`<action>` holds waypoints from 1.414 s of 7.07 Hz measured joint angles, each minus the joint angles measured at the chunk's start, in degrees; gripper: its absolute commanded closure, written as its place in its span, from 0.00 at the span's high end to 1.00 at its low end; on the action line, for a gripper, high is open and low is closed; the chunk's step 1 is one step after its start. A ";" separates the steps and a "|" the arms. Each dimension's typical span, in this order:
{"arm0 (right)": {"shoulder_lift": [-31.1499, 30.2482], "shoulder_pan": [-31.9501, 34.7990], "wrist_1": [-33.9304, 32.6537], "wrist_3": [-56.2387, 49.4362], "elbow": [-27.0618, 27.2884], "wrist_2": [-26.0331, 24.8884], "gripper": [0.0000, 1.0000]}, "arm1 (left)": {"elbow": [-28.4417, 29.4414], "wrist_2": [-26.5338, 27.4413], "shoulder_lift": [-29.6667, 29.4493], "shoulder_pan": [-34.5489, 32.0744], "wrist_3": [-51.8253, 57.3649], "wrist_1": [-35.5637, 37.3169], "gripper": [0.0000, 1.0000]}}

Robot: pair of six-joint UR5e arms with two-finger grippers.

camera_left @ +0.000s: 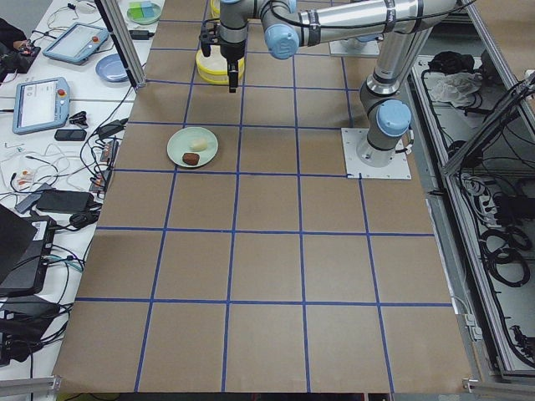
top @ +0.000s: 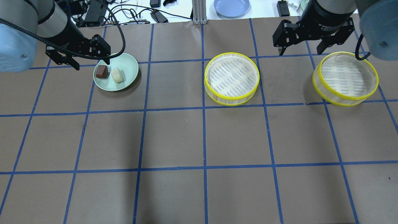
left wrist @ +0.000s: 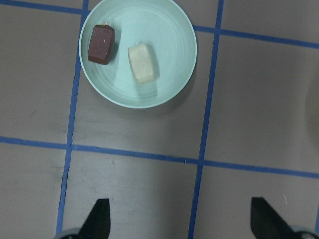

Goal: Stack buns with steamer

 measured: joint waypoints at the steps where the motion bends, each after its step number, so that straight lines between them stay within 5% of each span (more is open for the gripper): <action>1: 0.73 -2.65 -0.32 -3.39 -0.03 0.06 1.00 | -1.20 0.06 -3.74 0.08 -2.44 5.10 1.00; 6: 13.47 -22.34 -9.53 -28.48 -0.68 1.61 1.00 | -0.73 -0.47 -19.39 4.75 -7.34 21.61 1.00; 9: 26.31 -31.96 -17.93 -43.33 -5.09 6.00 1.00 | 1.58 -5.37 -24.52 4.94 -16.10 23.69 1.00; 10: 30.50 -33.26 -21.27 -45.54 -6.76 6.04 0.99 | 1.73 -5.77 -25.79 4.94 -16.86 23.72 0.56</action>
